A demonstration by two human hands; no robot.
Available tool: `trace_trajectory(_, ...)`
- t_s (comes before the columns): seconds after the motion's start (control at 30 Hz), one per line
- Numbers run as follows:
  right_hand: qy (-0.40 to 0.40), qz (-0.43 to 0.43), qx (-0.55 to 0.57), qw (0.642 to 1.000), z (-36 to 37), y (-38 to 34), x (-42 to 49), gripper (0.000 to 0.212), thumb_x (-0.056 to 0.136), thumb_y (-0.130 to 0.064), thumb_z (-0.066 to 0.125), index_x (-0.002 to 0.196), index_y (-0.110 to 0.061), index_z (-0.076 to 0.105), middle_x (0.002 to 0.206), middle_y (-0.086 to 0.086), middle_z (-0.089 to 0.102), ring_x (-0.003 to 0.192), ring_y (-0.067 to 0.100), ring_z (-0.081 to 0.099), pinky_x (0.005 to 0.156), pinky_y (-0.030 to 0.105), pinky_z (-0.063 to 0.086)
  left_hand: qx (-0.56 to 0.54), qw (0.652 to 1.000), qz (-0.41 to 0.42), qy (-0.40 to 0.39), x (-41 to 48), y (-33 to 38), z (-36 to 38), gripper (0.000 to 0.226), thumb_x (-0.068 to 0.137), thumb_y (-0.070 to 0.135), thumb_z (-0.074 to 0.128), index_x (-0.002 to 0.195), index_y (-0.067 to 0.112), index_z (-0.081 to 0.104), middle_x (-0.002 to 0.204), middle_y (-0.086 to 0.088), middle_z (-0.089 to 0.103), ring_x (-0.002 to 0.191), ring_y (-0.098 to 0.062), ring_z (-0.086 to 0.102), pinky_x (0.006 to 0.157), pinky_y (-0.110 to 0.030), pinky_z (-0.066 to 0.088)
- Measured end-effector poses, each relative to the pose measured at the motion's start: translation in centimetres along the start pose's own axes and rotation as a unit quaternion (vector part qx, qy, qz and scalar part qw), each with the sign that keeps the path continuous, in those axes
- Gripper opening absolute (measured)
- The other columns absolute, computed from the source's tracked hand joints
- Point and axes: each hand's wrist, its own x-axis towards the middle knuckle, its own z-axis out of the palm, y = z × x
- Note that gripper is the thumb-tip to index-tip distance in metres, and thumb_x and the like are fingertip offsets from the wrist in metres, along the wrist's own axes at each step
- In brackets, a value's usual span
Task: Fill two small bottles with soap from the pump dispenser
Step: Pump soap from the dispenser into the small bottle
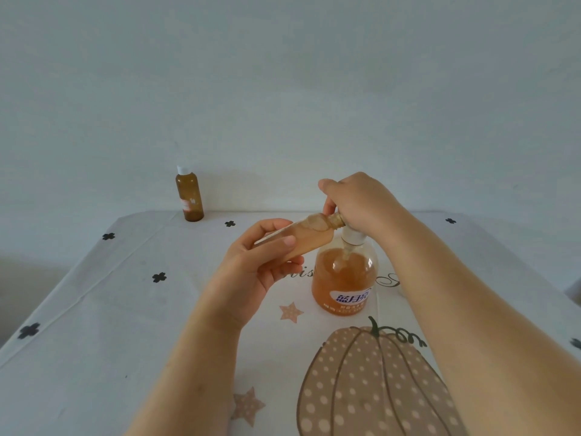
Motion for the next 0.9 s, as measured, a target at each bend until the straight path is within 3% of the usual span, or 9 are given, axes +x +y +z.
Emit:
trace_trajectory(0.43,-0.023,0.029,-0.032,0.999,-1.1,-1.2,0.0,0.047,0.101,-0.047,0.046,0.091,-0.010,0.074,0.060,-0.001,0.059,0.059,0.018,0.057,0.063,0.030,0.044,-0.017,1.000,0.013,0.002,-0.4,0.1,0.7,0.032,0.075,0.011,0.070,0.107,0.006,0.065,0.092,-0.013,0.069,0.073,-0.024,0.067,0.065,-0.028,0.057)
trace_trajectory(0.53,-0.024,0.022,-0.020,0.999,-1.2,-1.1,-0.2,0.046,0.101,-0.046,0.045,0.084,-0.012,0.072,0.067,-0.001,0.061,0.066,0.019,0.058,0.064,0.030,0.043,-0.015,1.000,0.010,-0.004,-0.5,0.2,0.7,0.031,0.076,0.011,0.070,0.106,0.007,0.066,0.092,-0.013,0.069,0.074,-0.024,0.067,0.065,-0.028,0.058)
trace_trajectory(0.67,-0.019,0.016,-0.015,1.000,-1.1,-1.1,-0.3,0.045,0.102,-0.041,0.044,0.077,-0.013,0.070,0.060,-0.002,0.056,0.061,0.017,0.054,0.058,0.030,0.038,-0.013,1.000,0.008,-0.007,-0.4,0.3,0.6,0.031,0.075,0.012,0.070,0.106,0.007,0.066,0.093,-0.012,0.069,0.074,-0.024,0.067,0.066,-0.028,0.058)
trace_trajectory(0.9,0.000,0.018,-0.004,1.000,0.0,-0.2,0.2,0.048,0.102,-0.039,0.044,0.096,0.000,0.070,0.067,0.003,0.056,0.061,0.020,0.050,0.060,0.031,0.038,0.007,1.000,0.005,0.004,0.1,0.2,0.1,0.031,0.073,0.011,0.070,0.103,0.008,0.067,0.090,-0.010,0.070,0.071,-0.023,0.067,0.064,-0.027,0.057)
